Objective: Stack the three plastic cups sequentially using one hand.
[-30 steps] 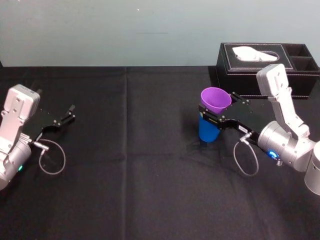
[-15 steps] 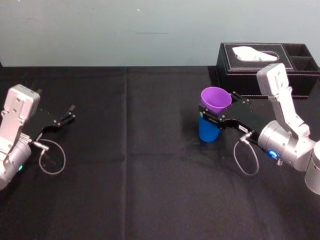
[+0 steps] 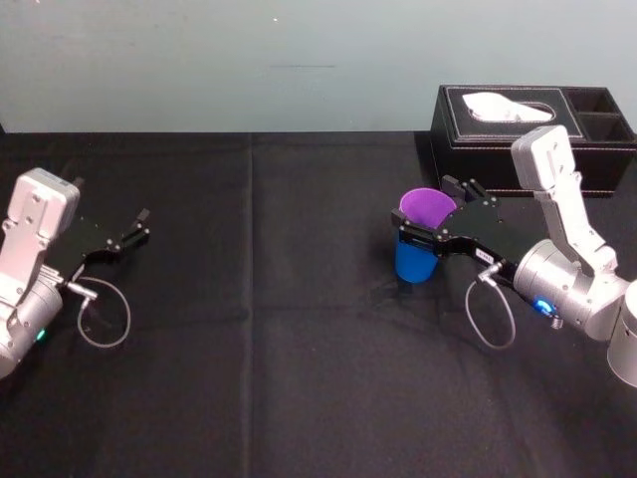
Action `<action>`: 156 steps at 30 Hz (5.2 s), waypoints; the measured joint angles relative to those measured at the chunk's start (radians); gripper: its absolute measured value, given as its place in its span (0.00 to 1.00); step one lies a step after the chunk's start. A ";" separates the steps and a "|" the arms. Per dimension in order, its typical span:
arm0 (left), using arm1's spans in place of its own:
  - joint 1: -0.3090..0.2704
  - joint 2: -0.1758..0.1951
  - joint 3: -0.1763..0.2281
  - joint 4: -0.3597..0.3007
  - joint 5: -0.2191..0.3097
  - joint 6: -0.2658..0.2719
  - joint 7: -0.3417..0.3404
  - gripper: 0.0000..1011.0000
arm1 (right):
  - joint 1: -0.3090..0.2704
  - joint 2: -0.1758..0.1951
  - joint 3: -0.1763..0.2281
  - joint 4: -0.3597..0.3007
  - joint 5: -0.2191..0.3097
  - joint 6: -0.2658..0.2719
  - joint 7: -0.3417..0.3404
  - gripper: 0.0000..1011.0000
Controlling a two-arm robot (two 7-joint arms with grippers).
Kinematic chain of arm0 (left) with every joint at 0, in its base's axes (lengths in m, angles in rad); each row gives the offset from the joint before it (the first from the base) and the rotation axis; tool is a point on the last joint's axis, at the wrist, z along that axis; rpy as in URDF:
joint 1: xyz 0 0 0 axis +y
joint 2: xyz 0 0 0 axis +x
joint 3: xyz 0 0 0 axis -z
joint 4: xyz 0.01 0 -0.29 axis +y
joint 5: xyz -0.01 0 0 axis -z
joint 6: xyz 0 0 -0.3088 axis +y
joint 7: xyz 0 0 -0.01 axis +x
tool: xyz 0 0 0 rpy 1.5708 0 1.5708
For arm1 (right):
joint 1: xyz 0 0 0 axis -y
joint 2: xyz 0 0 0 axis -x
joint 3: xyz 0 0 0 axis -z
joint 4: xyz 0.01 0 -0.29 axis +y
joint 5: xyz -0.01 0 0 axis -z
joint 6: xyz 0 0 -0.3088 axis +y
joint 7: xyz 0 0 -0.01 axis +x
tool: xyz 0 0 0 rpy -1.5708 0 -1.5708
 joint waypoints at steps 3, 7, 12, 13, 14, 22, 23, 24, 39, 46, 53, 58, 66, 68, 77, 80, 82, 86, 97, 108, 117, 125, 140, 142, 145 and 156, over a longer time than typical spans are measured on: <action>0.000 0.000 0.000 0.000 0.000 0.000 0.000 1.00 | 0.000 0.000 0.000 0.000 0.000 0.000 0.000 0.99; 0.000 0.000 0.000 0.000 0.000 0.000 0.000 1.00 | 0.000 0.000 0.000 0.000 0.000 0.000 0.000 0.99; 0.000 0.000 0.000 0.000 0.000 0.000 0.000 1.00 | -0.009 0.001 0.008 -0.019 0.002 -0.005 -0.002 0.99; 0.000 0.000 0.000 0.000 0.000 0.000 0.000 1.00 | -0.012 0.001 0.010 -0.024 0.003 -0.006 -0.004 0.99; 0.000 0.000 0.000 0.000 0.000 0.000 0.000 1.00 | -0.018 0.002 0.016 -0.034 0.006 -0.008 -0.006 0.99; 0.000 0.000 0.000 0.000 0.000 0.000 0.000 1.00 | -0.062 0.002 0.049 -0.102 0.033 0.004 -0.031 0.99; 0.000 0.000 0.000 0.000 0.000 0.000 0.000 1.00 | -0.074 0.001 0.057 -0.116 0.037 0.003 -0.040 0.99; 0.000 0.000 0.000 0.000 0.000 0.000 0.000 1.00 | -0.081 0.000 0.062 -0.123 0.039 0.001 -0.045 0.99; 0.000 0.000 0.000 0.000 0.000 0.000 0.000 1.00 | -0.241 -0.069 0.167 -0.192 -0.006 -0.096 -0.215 0.99; 0.000 0.000 0.000 0.000 0.000 0.000 0.000 1.00 | -0.290 -0.117 0.203 -0.193 -0.117 -0.108 -0.363 0.99; 0.000 0.000 0.000 0.000 0.000 0.000 0.000 1.00 | -0.287 -0.131 0.203 -0.162 -0.170 -0.026 -0.398 0.99; 0.000 0.000 0.000 0.000 0.000 0.000 0.000 1.00 | -0.279 -0.141 0.204 -0.140 -0.192 -0.007 -0.398 0.99; 0.000 0.000 0.000 0.000 0.000 0.000 0.000 1.00 | -0.275 -0.150 0.211 -0.130 -0.202 -0.007 -0.379 0.99; 0.000 0.000 0.000 0.000 0.000 0.000 0.000 1.00 | -0.275 -0.150 0.211 -0.130 -0.202 -0.006 -0.379 0.99; 0.000 0.000 0.000 0.000 0.000 0.000 0.000 1.00 | -0.275 -0.150 0.209 -0.130 -0.202 -0.005 -0.381 0.99; 0.000 0.000 0.000 0.000 0.000 0.000 0.000 1.00 | -0.275 -0.149 0.209 -0.130 -0.202 -0.004 -0.382 0.99; 0.000 0.000 0.000 0.000 0.000 0.000 0.000 1.00 | -0.275 -0.149 0.209 -0.130 -0.202 -0.004 -0.382 0.99; 0.000 0.000 0.000 0.000 0.000 0.000 0.000 1.00 | -0.275 -0.149 0.208 -0.130 -0.202 -0.004 -0.383 0.99; 0.000 0.000 0.000 0.000 0.000 0.000 0.000 1.00 | -0.275 -0.148 0.208 -0.131 -0.202 -0.003 -0.384 0.99; 0.000 0.000 0.000 0.000 0.000 0.000 0.000 1.00 | -0.275 -0.148 0.208 -0.131 -0.202 -0.002 -0.386 0.99; 0.000 0.000 0.000 0.000 0.000 0.000 0.000 1.00 | -0.275 -0.148 0.208 -0.131 -0.202 -0.003 -0.386 0.99; 0.000 0.000 0.000 0.000 0.000 0.000 0.000 1.00 | -0.275 -0.148 0.208 -0.131 -0.202 -0.003 -0.386 0.99; 0.000 0.000 0.000 0.000 0.000 0.000 0.000 1.00 | -0.275 -0.148 0.208 -0.131 -0.202 -0.003 -0.386 0.99; 0.000 0.000 0.000 0.000 0.000 0.000 0.000 1.00 | -0.275 -0.148 0.208 -0.131 -0.202 -0.003 -0.386 0.99; 0.000 0.000 0.000 0.000 0.000 0.000 0.000 1.00 | -0.275 -0.148 0.208 -0.131 -0.202 -0.003 -0.386 0.99; 0.000 0.000 0.000 0.000 0.000 0.000 0.000 1.00 | -0.275 -0.148 0.208 -0.131 -0.202 -0.003 -0.386 0.99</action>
